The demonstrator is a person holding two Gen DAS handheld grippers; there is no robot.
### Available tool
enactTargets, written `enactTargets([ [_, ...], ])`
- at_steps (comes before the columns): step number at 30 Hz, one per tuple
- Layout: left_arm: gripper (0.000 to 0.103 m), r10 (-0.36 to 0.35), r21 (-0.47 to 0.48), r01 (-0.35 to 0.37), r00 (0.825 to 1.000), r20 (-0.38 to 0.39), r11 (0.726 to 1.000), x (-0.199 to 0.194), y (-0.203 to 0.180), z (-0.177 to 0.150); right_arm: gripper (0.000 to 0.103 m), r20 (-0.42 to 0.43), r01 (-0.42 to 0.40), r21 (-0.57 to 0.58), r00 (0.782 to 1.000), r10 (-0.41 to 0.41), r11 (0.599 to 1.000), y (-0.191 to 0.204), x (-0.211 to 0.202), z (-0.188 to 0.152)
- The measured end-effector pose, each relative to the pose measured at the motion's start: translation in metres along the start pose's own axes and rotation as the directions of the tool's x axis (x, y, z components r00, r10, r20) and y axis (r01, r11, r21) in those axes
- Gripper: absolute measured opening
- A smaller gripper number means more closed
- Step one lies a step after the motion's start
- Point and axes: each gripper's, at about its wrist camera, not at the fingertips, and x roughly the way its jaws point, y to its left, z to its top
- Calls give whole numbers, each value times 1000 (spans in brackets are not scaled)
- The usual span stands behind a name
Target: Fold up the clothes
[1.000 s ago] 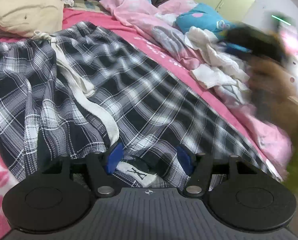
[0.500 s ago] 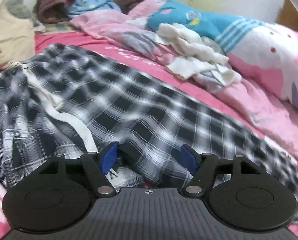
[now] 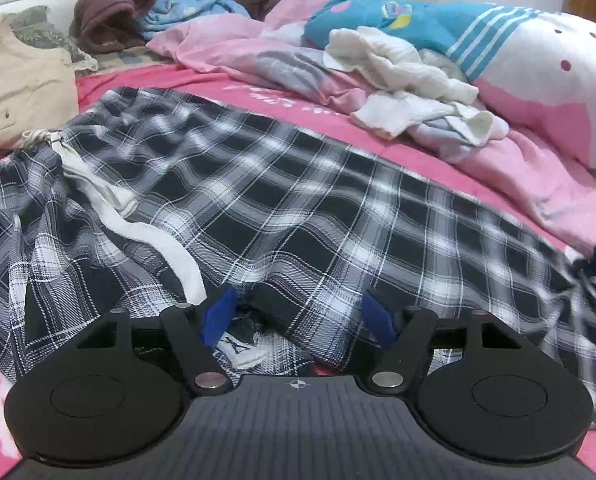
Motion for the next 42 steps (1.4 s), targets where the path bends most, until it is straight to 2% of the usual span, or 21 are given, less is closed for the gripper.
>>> enactTargets([
  [3, 70, -4, -5, 4, 1000, 2, 1000, -1, 1, 0, 26, 24, -6, 51, 1000, 4, 999, -7, -18, 8],
  [5, 70, -9, -14, 9, 1000, 4, 1000, -2, 2, 1, 26, 44, -53, 46, 998, 51, 998, -12, -44, 6],
  [9, 70, -18, -30, 18, 1000, 7, 999, -4, 5, 3, 27, -37, -168, 46, 985, 170, 985, -6, -64, -7],
  [12, 70, -25, -42, 25, 1000, 10, 999, -5, 7, 4, 27, -51, -167, 0, 985, 167, 986, 6, -68, -11],
  [14, 70, -29, -50, 30, 999, 12, 998, -6, 8, 4, 31, -7, -131, -34, 991, 131, 991, -1, -81, -11],
  [16, 70, -37, -58, 38, 999, 17, 998, -7, 9, 5, 40, 51, -65, -12, 997, 65, 998, -33, -102, -11],
  [19, 70, -83, -49, 86, 995, 54, 995, -14, 4, 6, 43, 90, 27, 116, 995, -38, 993, -100, -128, -18],
  [22, 73, -142, 2, 142, 987, 73, 990, -19, -7, 3, 44, 81, 113, 247, 987, -136, 962, -167, -141, -29],
  [24, 73, -184, 38, 181, 980, 73, 983, -21, -16, 0, 44, 58, 159, 296, 981, -184, 942, -197, -142, -37],
  [27, 73, -233, 77, 228, 970, 67, 971, -21, -27, -4, 44, 59, 164, 301, 980, -190, 940, -214, -135, -44],
  [31, 73, -248, 87, 243, 968, 45, 966, -15, -34, -7, 44, 28, 215, 289, 972, -233, 933, -225, -113, -44],
  [35, 73, -250, 62, 248, 968, 17, 967, -8, -31, -8, 45, 16, 203, 282, 976, -216, 938, -234, -89, -44],
  [36, 73, -249, 56, 248, 968, 15, 967, -7, -30, -8, 42, 29, 192, 267, 978, -207, 944, -232, -87, -44],
  [37, 73, -248, 51, 248, 969, 12, 968, -6, -30, -8, 26, 42, 177, 250, 980, -193, 952, -230, -86, -44],
  [38, 73, -247, 47, 246, 969, 11, 968, -6, -29, -8, 5, 54, 162, 233, 982, -179, 959, -228, -85, -44],
  [42, 73, -233, 61, 232, 972, 13, 971, -5, -32, -11, 4, 145, 163, 196, 970, -193, 967, -224, -92, -39],
])
